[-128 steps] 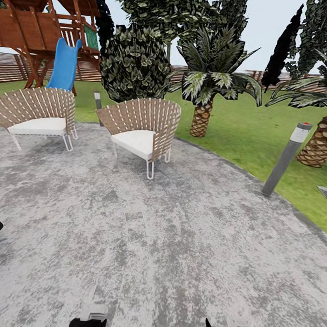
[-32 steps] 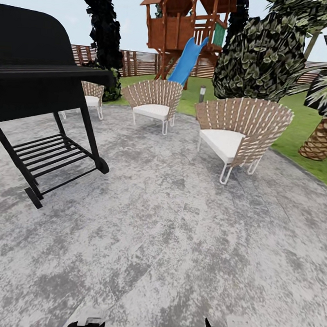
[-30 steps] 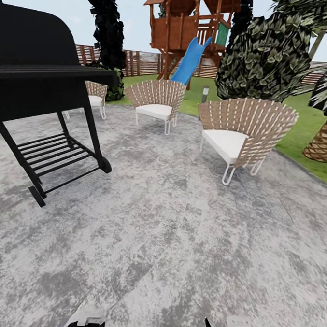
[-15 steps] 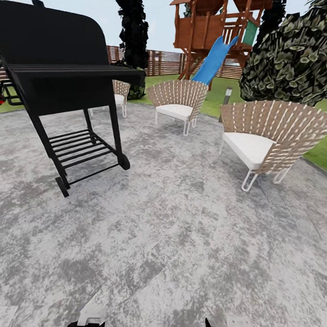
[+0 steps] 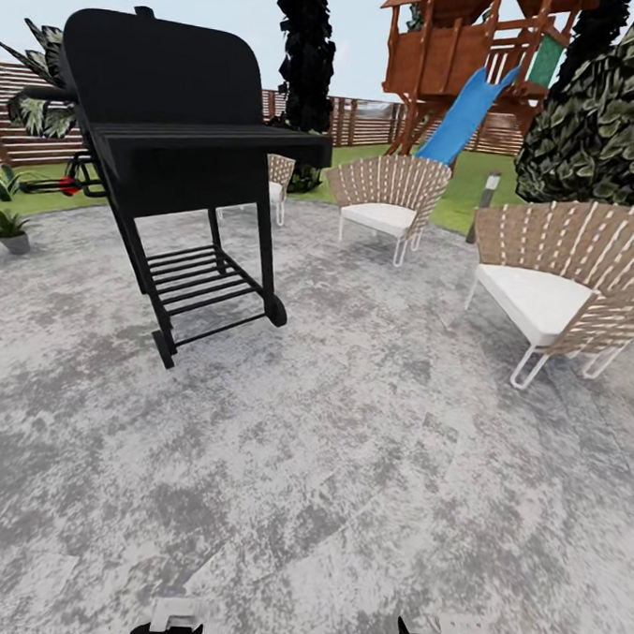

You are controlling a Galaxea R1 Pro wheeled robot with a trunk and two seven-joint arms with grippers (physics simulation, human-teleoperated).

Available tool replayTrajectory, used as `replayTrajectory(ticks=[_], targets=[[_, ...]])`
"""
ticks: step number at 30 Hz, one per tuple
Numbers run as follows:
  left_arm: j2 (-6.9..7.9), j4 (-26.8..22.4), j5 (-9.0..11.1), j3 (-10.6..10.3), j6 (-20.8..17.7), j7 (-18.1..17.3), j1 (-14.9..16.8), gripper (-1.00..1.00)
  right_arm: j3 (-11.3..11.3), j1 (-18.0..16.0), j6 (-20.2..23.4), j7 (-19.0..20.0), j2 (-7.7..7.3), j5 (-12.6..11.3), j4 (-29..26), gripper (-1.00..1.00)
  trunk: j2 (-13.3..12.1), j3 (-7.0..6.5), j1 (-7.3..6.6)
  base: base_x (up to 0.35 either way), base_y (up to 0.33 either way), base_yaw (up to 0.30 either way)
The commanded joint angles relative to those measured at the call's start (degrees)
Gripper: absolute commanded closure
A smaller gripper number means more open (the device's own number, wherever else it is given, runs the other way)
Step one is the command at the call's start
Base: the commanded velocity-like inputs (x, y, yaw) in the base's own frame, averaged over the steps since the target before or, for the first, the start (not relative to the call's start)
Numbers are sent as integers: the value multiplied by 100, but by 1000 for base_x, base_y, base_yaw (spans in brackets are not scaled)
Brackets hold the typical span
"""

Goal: Pick up the pesticide atomizer in the garden and spray insectifuge to fully cover both potted plants in the garden.

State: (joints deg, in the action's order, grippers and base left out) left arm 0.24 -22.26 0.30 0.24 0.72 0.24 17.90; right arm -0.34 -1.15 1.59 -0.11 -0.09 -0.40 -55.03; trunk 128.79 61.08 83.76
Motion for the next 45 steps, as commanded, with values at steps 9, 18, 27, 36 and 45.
replayTrajectory(ticks=[9, 18, 27, 36, 45], targets=[[2, 10, 5, 2, 8, 2, 3, -100, -1, 0, 17, -2, 1, 4, -8, -100, 2, 28, 0, 267, 0, 262], [2, 19, 5, 2, 8, 2, 3, -100, -1, 0, 17, -1, 1, 9, -8, -100, 2, 52, 0, 342, 0, 262], [2, 24, 12, 2, 8, 2, 3, -100, -1, 0, 17, 1, 1, 10, -8, -100, 2, 75, 0, 340, 78, 262], [2, 29, 15, 2, 8, 2, 3, -100, -1, 0, 17, 0, 1, 7, -8, -100, 2, 99, 0, 251, 253, 262], [2, 29, 15, 2, 8, 2, 3, -100, -1, 0, 17, 0, 1, 2, -8, -100, 2, 119, 0, 46, 328, 230]])
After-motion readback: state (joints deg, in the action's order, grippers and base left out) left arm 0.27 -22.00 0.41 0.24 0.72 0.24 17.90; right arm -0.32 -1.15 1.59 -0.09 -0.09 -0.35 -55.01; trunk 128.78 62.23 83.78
